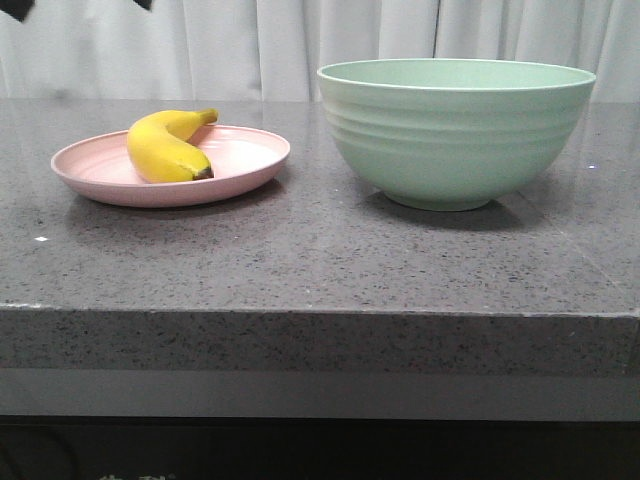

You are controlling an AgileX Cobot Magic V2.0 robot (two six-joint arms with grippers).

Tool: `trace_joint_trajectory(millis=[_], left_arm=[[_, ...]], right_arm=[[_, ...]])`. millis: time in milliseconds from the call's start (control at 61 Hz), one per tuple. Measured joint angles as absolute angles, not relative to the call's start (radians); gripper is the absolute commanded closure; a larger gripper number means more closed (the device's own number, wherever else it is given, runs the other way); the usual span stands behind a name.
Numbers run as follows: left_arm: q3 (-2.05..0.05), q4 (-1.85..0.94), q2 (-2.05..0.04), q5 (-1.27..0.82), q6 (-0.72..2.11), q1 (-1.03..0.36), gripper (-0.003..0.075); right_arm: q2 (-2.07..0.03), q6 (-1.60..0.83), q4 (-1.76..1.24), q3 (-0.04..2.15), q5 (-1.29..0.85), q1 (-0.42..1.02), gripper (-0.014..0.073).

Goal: Transfer banana from pink plate to green bowl

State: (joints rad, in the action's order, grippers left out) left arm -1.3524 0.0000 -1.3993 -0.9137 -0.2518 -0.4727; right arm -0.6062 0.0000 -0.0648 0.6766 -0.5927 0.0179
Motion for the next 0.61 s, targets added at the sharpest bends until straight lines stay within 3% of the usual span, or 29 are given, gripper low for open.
trace_joint_trajectory(millis=[295, 607], left_arm=[[-1.620, 0.026, -1.684, -1.178, -0.369, -0.473, 0.0101], [-1.713, 0.045, -1.854, -1.211, -0.452, -0.473, 0.0101]], right_arm=[[-0.606, 0.000, -0.065, 0.677, -0.591, 0.018, -0.0008], [-0.606, 0.000, -0.065, 0.677, -0.591, 0.018, -0.0008]])
